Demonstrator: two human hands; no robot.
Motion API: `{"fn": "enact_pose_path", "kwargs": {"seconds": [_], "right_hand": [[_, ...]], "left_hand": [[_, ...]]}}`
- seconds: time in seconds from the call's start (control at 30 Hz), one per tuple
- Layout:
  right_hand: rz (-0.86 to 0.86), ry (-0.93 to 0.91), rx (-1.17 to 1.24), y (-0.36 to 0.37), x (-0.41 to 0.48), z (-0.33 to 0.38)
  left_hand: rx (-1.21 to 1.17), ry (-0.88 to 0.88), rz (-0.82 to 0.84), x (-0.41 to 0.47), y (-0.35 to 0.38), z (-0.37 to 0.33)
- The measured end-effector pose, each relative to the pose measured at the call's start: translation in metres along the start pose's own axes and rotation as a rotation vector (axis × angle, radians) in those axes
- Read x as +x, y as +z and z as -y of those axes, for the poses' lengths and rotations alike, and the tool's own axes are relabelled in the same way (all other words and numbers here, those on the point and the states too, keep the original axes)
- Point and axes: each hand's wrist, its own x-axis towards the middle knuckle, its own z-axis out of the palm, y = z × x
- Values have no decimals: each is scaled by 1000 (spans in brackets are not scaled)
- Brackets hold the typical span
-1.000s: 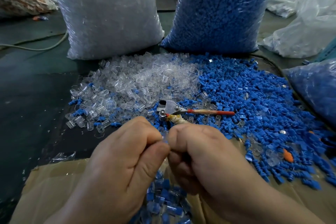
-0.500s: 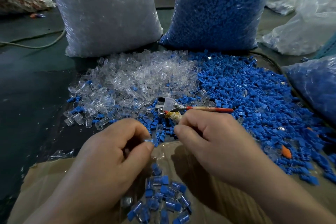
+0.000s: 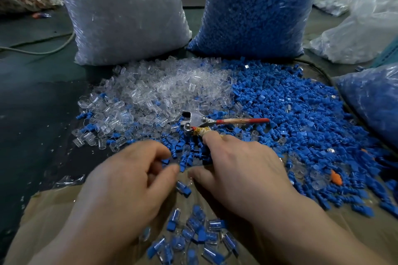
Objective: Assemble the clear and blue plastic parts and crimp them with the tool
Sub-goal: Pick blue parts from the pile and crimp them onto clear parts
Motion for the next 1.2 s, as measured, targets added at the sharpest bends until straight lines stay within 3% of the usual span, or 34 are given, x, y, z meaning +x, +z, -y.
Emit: {"fn": "enact_pose_path", "kwargs": {"seconds": [0.1, 0.23, 0.43, 0.6, 0.9, 1.0, 1.2], "right_hand": [[-42, -19, -33, 3, 5, 2], [-17, -95, -73, 8, 11, 4], [-40, -146, 7, 14, 16, 0], [-92, -152, 96, 16, 16, -4], [-164, -161, 239, 11, 11, -7], [-235, -267, 319, 6, 5, -1], [-39, -538, 397, 6, -5, 8]], "left_hand": [[195, -117, -63, 8, 6, 7], [376, -127, 23, 15, 16, 8], [215, -10, 110, 17, 19, 11], [-17, 9, 58, 13, 17, 16], [-39, -22, 38, 13, 17, 20], [-63, -32, 46, 13, 18, 20], [-203, -104, -10, 9, 22, 25]]}}
